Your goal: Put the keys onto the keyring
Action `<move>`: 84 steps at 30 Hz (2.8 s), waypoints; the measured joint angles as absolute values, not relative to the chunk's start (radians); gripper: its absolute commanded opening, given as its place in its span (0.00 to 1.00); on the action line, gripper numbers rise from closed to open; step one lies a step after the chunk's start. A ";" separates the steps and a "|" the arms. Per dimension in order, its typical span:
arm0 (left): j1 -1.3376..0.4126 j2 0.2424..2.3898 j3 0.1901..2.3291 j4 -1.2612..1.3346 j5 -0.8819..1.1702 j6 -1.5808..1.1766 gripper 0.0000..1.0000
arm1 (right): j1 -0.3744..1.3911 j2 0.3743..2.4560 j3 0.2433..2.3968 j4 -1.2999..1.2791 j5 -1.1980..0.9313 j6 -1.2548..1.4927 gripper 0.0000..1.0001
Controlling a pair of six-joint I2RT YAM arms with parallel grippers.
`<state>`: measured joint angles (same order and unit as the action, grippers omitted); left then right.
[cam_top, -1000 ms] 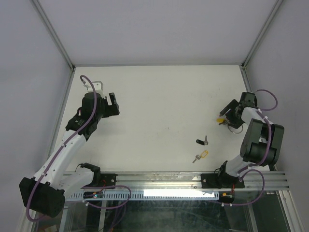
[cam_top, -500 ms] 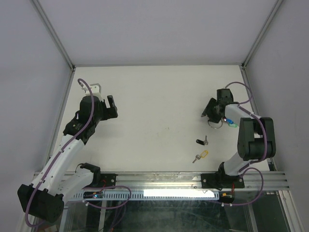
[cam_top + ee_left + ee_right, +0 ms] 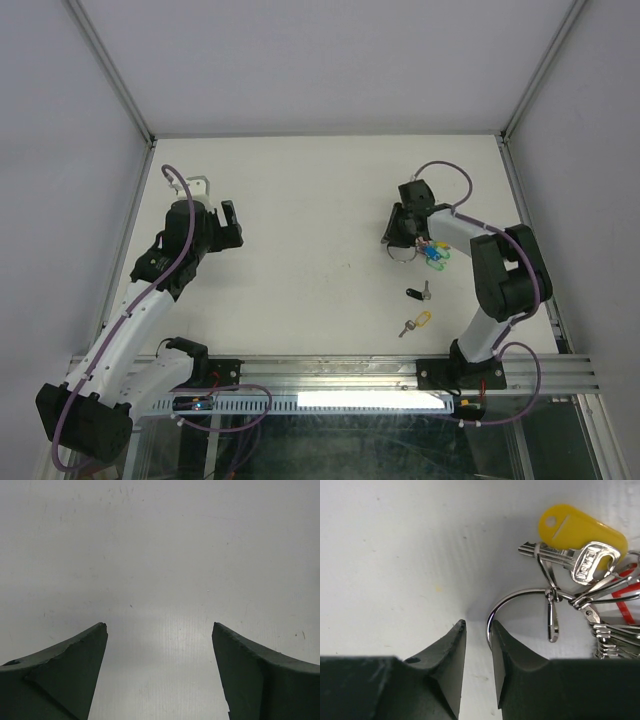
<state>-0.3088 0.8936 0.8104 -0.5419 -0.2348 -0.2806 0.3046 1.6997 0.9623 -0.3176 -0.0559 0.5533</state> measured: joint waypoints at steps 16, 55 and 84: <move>-0.309 0.892 0.781 -0.538 -0.196 -0.327 0.99 | 0.497 1.763 1.029 -0.304 0.044 0.607 0.00; -0.596 1.161 0.493 0.172 -0.058 -0.580 0.85 | 0.541 1.626 1.023 -0.485 0.205 0.540 0.42; -0.596 1.108 0.490 0.066 -0.105 -0.577 0.82 | 0.676 1.847 1.225 -0.542 0.146 0.423 0.33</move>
<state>-0.5964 1.1084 0.4904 0.0658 -0.1055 -0.5770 0.6758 1.8465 1.2255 -0.5423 0.1455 0.4232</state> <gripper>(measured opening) 0.823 0.340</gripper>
